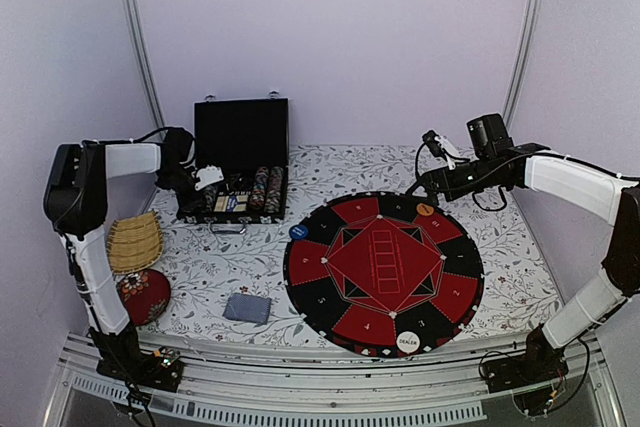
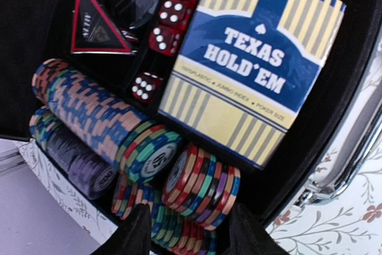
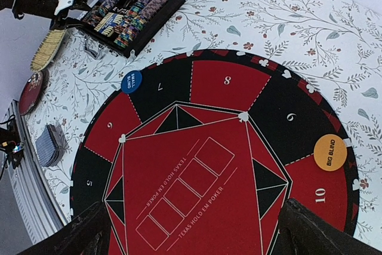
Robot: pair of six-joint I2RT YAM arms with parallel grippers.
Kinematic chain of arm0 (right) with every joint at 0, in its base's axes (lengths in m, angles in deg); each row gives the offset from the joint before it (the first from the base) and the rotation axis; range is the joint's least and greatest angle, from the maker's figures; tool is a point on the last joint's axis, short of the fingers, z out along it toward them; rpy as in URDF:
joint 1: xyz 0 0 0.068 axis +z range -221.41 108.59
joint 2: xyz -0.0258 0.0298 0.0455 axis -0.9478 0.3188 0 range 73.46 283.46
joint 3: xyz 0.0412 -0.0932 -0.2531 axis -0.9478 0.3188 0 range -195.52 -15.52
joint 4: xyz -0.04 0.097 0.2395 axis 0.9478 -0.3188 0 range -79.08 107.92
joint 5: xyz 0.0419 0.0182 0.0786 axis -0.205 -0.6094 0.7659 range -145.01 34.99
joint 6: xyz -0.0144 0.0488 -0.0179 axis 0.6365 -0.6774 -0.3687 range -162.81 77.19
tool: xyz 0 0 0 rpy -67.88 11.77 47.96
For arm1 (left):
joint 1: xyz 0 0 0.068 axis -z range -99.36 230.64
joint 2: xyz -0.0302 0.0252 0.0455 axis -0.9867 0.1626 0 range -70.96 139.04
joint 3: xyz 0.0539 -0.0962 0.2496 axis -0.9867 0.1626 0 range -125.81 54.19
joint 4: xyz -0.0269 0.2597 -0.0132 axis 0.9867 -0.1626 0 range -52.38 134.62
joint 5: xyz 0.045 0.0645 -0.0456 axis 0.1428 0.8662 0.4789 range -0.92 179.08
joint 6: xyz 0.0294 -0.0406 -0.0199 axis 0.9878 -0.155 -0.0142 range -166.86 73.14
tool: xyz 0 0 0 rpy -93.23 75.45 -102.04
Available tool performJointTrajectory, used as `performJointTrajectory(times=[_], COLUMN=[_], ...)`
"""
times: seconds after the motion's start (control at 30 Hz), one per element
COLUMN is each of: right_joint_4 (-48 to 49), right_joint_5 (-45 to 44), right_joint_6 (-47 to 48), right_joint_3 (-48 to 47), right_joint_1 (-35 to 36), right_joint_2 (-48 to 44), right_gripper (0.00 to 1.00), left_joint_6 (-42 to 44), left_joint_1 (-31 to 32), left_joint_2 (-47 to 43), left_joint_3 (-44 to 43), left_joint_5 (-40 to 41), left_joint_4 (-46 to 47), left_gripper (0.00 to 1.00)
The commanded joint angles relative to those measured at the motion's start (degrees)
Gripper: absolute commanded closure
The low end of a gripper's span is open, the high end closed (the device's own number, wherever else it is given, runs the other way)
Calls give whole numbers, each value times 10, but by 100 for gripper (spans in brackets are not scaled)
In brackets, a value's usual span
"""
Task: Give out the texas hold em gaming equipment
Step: Pick up the pile of poker chips from the chip case.
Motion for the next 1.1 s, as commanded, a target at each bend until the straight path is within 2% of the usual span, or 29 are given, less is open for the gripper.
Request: performJointTrajectory(times=[0.0,0.23,0.43,0.6,0.93,0.97,1.07], right_joint_4=[-7,-9,-16,-18,-17,-18,-20], right_joint_5=[13,18,15,13,18,19,19], right_joint_6=[7,7,10,11,8,8,8], right_joint_3=[-11,-11,-10,-9,-12,-12,-14], right_joint_1=[0,0,0,0,0,0,0], right_joint_2=[5,4,0,0,6,5,2], right_gripper=[0,0,0,0,0,0,0], left_joint_6=[28,27,19,15,15,14,14], left_joint_1=[6,6,6,7,7,8,9], left_joint_2=[-27,-16,21,36,61,64,67], left_joint_3=[9,13,2,-15,-23,-23,-20], left_joint_5=[17,-10,-33,-55,-56,-46,-14], left_joint_4=[24,23,-23,-50,-54,-49,-31], left_gripper=[52,52,52,60,60,61,78])
